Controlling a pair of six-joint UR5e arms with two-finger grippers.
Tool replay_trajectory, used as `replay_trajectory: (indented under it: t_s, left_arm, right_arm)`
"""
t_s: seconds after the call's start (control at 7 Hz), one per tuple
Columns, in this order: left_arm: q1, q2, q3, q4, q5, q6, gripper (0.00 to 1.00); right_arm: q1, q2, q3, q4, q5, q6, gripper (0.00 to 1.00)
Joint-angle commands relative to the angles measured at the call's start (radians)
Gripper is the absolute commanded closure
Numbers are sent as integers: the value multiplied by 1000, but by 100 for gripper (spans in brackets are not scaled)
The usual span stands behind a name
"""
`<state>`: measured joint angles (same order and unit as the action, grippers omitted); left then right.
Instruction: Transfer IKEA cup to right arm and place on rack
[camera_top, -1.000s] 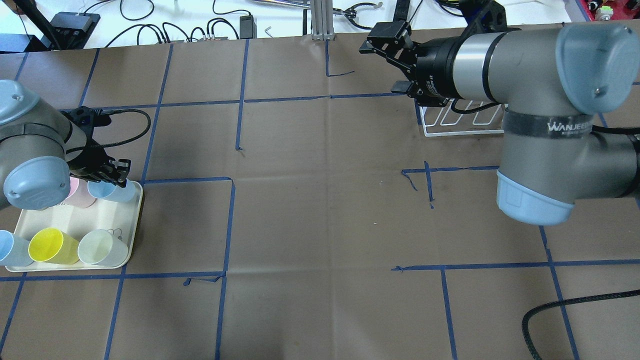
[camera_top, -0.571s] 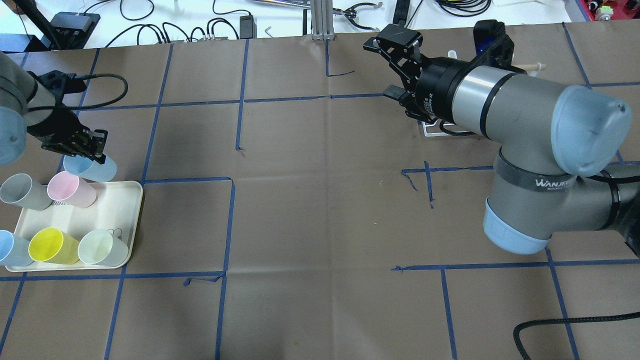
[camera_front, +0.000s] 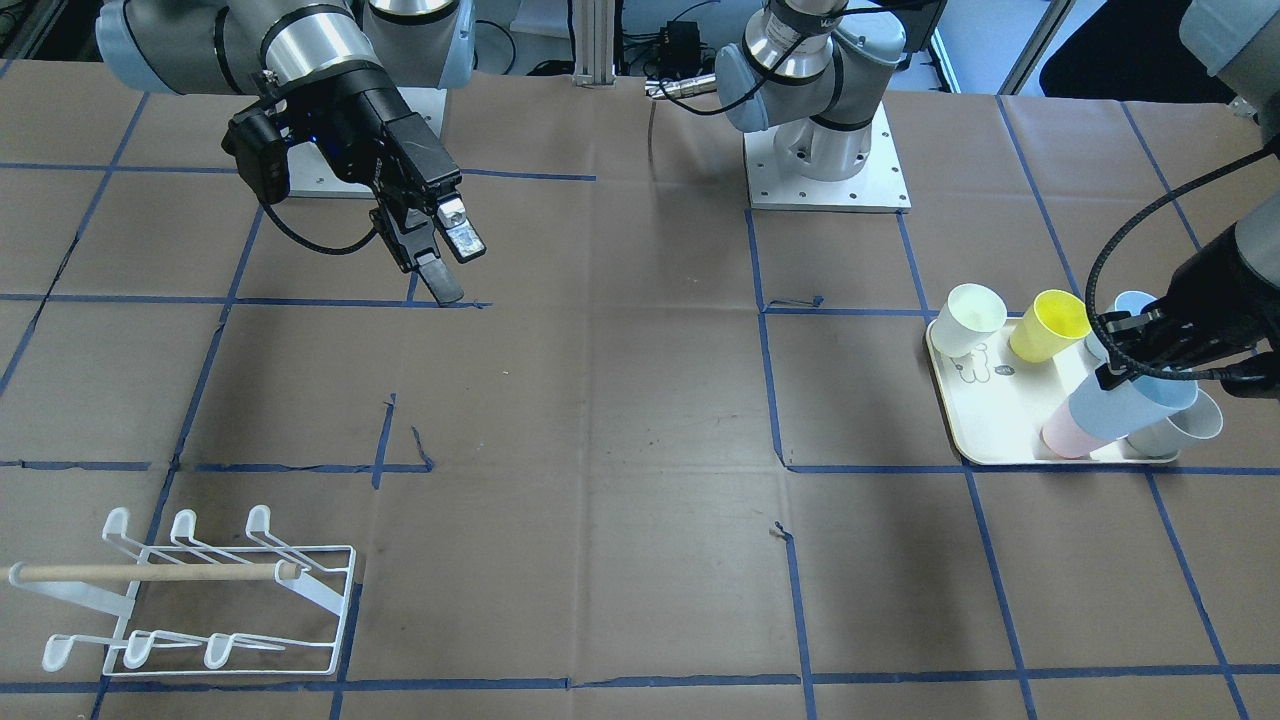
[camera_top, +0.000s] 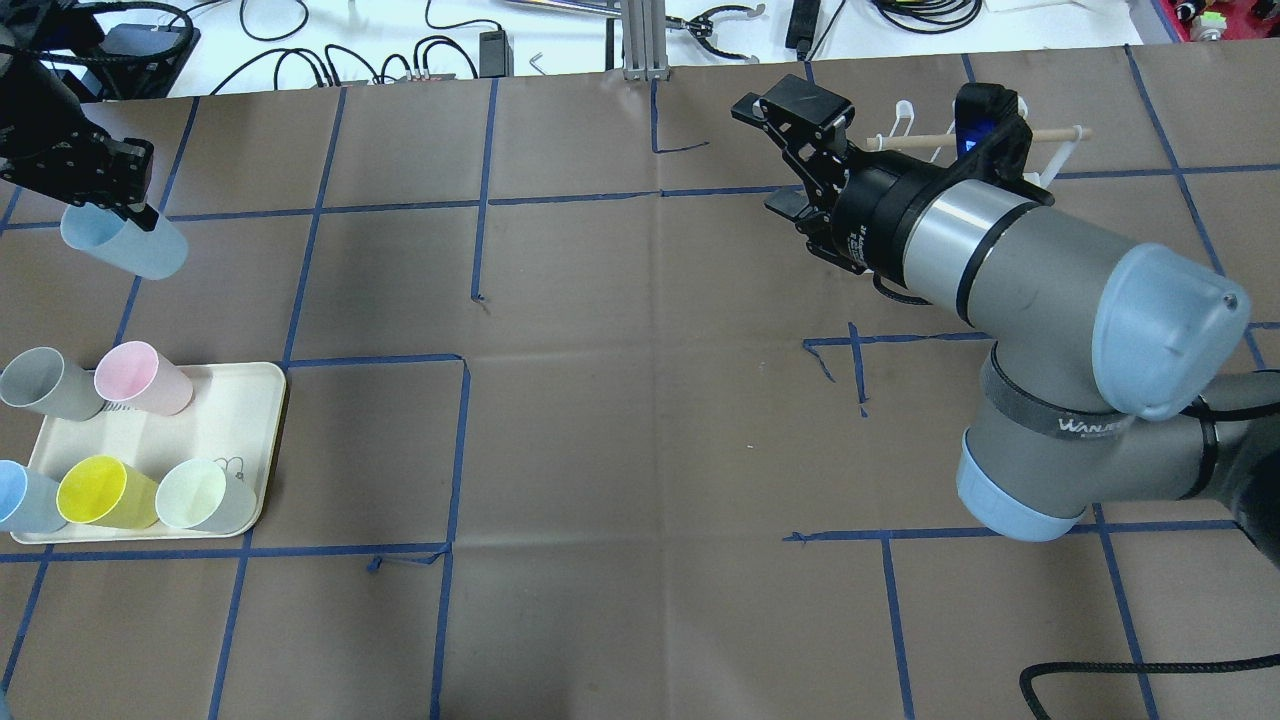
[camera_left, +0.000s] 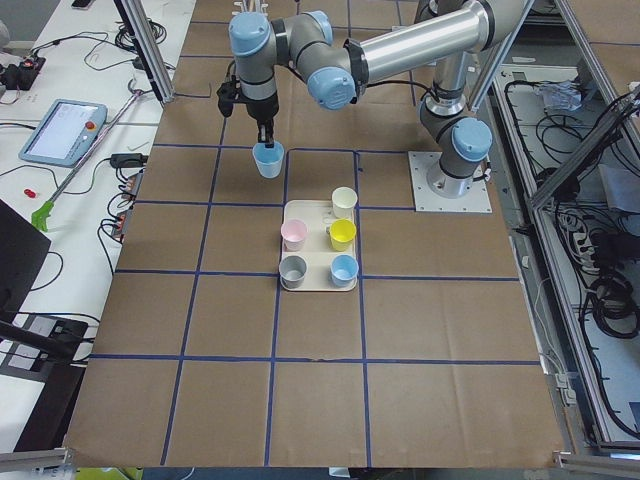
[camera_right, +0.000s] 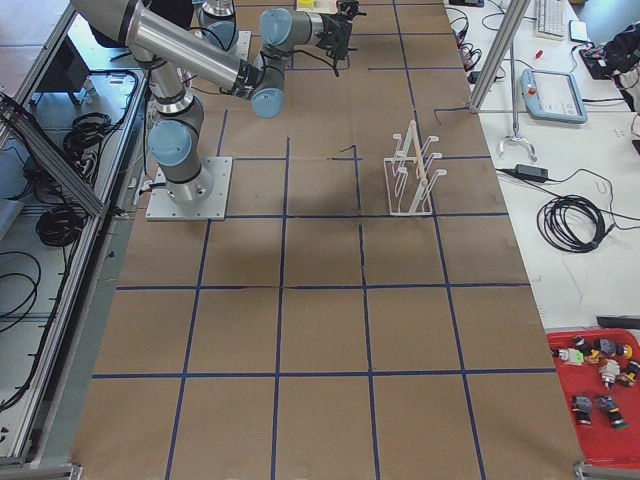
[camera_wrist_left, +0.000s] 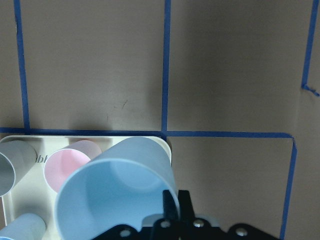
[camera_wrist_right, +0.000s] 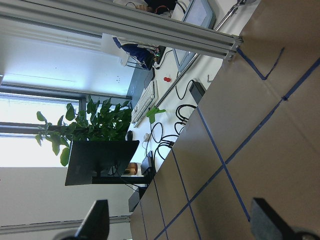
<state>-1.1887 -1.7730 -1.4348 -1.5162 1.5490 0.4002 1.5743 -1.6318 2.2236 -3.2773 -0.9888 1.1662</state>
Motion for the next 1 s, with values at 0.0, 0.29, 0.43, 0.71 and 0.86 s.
replay_trajectory:
  t_s: [0.0,0.29,0.43,0.71,0.86]
  left_arm:
    - [-43,-2,-10,101,-144,11,100]
    - [-89,3,-56,242,-284,14,100]
    - [-110,15,-82,305,-343,14,100]
    - [-135,33,-180,541,-572,12,100]
    - [-158,38,-253,709,-672,9,100]
  right_arm:
    - [1,1,2,-24,-1,6,0]
    - [1,12,2,-70,-5,87,0]
    - [-2,13,2,-99,-8,105,0]
    - [-2,12,14,-102,-24,113,0]
    - [-2,13,16,-101,-22,112,0]
